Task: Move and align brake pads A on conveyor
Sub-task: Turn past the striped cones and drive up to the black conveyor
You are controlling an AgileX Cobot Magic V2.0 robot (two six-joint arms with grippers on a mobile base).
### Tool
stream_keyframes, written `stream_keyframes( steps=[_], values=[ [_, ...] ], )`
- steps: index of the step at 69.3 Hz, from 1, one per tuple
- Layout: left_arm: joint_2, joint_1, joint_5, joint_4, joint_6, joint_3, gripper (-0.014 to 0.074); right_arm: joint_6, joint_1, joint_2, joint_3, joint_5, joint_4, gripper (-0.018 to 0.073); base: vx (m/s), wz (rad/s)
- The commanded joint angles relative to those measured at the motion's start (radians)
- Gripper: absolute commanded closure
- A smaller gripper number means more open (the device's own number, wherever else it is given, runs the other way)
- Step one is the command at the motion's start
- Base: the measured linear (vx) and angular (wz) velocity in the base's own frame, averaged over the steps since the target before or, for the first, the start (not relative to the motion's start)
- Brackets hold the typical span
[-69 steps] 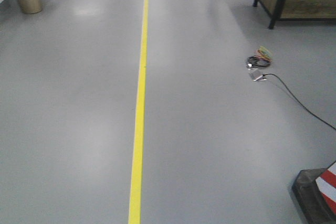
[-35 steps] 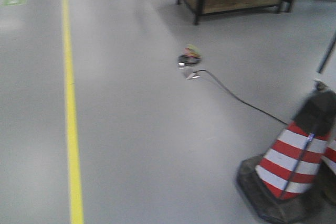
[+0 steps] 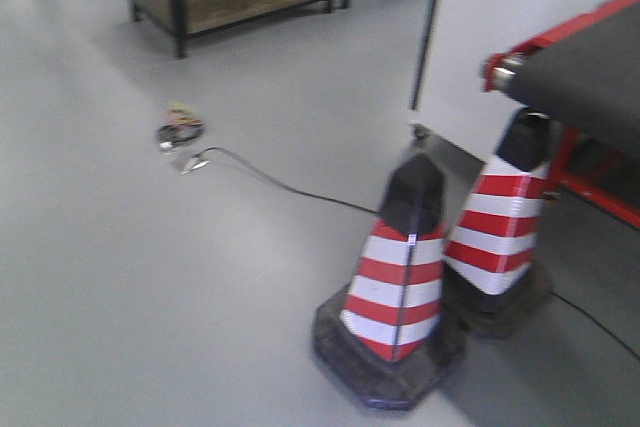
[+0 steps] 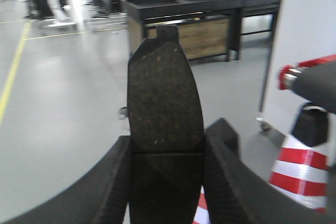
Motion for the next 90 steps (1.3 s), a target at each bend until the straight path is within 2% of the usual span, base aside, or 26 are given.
stream_keyframes(
  steps=[1, 59, 90],
  values=[
    [0.010, -0.003, -0.088, 0.019, -0.005, -0.029, 0.0603, -0.008, -0.004, 0.011, -0.028, -0.102, -0.022, 0.0564, 0.21, -0.80],
    [0.010, -0.003, -0.088, 0.019, -0.005, -0.029, 0.0603, -0.008, -0.004, 0.011, -0.028, -0.102, -0.022, 0.0564, 0.19, -0.79],
    [0.010, -0.003, -0.088, 0.019, -0.005, -0.029, 0.0603, -0.008, -0.004, 0.011, -0.028, -0.101, -0.022, 0.0564, 0.15, -0.41]
  ],
)
